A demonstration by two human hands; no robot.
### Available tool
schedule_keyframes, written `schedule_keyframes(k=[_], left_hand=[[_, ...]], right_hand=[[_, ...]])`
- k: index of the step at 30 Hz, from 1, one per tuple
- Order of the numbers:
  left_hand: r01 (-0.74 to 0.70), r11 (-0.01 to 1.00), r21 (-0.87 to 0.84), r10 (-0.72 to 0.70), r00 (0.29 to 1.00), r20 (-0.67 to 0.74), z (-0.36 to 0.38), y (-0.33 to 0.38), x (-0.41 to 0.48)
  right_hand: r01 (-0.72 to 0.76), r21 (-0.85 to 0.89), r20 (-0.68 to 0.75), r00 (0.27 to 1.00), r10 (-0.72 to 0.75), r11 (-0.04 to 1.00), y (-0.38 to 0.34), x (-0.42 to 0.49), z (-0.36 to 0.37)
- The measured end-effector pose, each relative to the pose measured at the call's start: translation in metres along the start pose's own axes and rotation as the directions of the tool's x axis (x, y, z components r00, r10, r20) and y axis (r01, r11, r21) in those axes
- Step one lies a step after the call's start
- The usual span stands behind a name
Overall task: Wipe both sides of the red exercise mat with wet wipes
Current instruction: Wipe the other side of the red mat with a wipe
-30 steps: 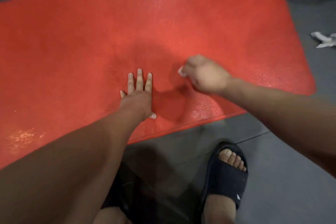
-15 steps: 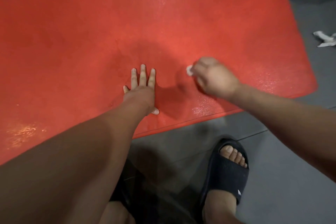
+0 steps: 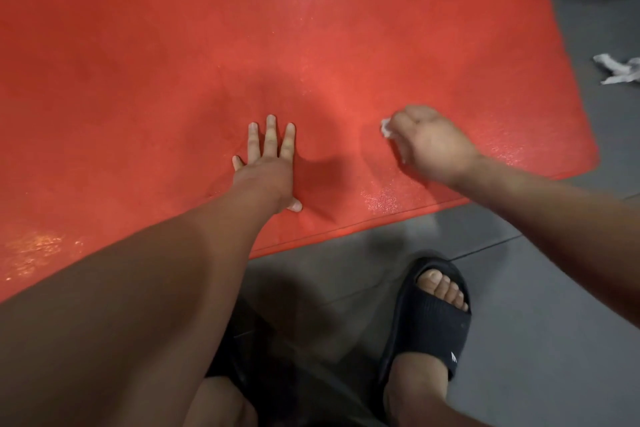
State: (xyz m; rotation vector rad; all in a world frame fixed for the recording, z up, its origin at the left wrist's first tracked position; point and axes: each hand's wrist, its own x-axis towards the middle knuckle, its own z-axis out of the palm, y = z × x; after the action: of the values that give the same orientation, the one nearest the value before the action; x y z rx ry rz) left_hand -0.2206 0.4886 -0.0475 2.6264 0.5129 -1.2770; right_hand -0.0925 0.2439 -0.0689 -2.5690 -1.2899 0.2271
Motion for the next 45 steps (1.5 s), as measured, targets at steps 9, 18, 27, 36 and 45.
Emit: schedule_keyframes(k=[9,18,27,36,45], left_hand=[[0.011,1.0,0.002,-0.011,1.0,-0.003,0.001,0.001,0.001],[0.001,1.0,-0.018,-0.001,1.0,-0.006,0.002,-0.002,0.001],[-0.042,0.999,0.009,0.042,0.998,-0.044,-0.003,-0.012,-0.007],[0.043,0.997,-0.062,-0.045,0.999,-0.018,0.035,-0.053,-0.026],[0.059,0.996,-0.07,-0.06,0.998,-0.007,0.031,-0.049,-0.025]], right_hand=[[0.29,0.113,0.27,0.912,-0.31,0.95,-0.065,-0.072,0.01],[0.031,0.107,0.141,0.989,-0.046,0.994,-0.066,-0.081,0.017],[0.014,0.023,0.011,1.0,-0.014,1.0,-0.035,0.004,0.011],[0.378,0.205,0.25,0.872,-0.422,0.903,-0.108,-0.064,0.032],[0.05,0.049,0.043,0.998,-0.052,0.998,-0.066,-0.039,0.022]])
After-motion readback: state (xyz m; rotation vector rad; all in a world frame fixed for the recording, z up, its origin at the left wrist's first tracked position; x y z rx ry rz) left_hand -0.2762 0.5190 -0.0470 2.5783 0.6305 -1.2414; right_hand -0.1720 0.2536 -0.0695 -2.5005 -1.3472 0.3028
